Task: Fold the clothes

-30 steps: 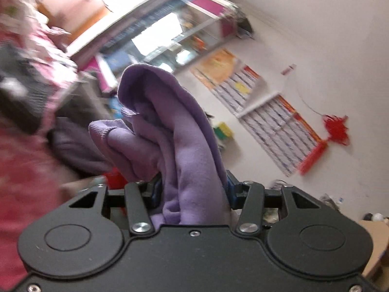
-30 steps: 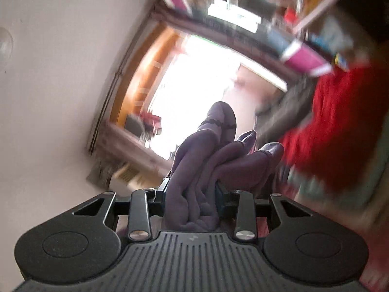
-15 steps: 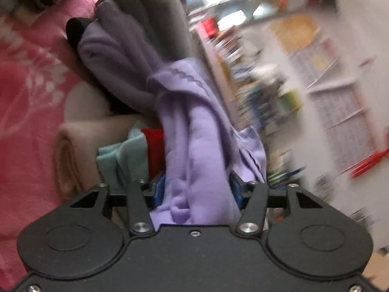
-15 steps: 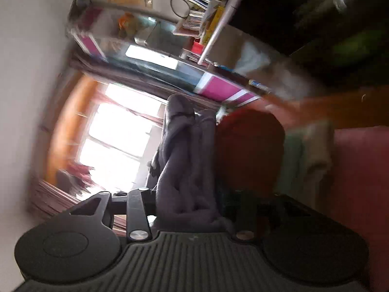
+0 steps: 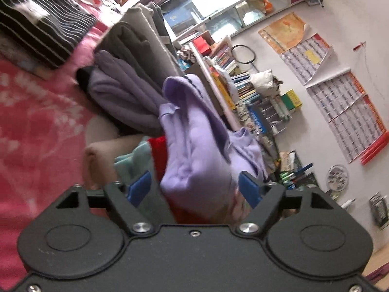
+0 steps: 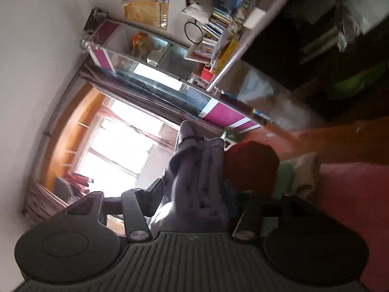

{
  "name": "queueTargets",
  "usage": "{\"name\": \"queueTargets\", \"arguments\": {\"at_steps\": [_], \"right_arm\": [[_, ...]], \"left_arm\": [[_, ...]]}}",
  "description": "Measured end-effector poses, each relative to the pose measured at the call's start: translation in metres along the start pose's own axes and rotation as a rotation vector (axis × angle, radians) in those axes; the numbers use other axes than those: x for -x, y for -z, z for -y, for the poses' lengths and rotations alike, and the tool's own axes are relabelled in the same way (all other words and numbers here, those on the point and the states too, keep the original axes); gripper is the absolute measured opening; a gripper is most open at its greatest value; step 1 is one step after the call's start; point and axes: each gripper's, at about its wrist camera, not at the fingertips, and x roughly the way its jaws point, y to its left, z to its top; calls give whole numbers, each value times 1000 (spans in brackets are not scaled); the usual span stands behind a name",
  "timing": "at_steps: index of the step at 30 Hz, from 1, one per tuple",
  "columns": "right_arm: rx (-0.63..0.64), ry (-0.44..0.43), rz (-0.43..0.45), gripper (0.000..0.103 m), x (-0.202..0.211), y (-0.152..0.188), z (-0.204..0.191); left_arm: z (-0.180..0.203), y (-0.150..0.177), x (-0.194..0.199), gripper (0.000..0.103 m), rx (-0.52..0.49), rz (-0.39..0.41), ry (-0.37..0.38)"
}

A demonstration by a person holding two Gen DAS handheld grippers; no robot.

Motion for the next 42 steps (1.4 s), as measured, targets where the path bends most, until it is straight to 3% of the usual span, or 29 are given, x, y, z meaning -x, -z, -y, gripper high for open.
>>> {"name": "queueTargets", "arguments": {"at_steps": [2,6,10,15,19,24,33,42], "right_arm": [[36,17,5,74,16,2,-16],[165,43,-34,81,47,11,-58],[348,103,-66,103,79,29,-110],[530,254,-71,103,96,42,-165],[608,409,-115,103,109,50,-192],[667,451,-113,103,131,56,-204],[755,538,-107,103,158,62,-208],[784,546,-127,103,169,65,-210]], "left_arm": [[7,8,16,93,-49,7,-46],[33,23,53,103,-178,37,-117],[73,36,93,103,-331,91,-195],[129,51,115,103,-549,165,-360],[152,61,124,103,-642,141,-366],[168,78,128,103,-710,153,-374],[183,98,122,103,-751,102,-436],[187,106,131,103,-758,105,-478]]}}
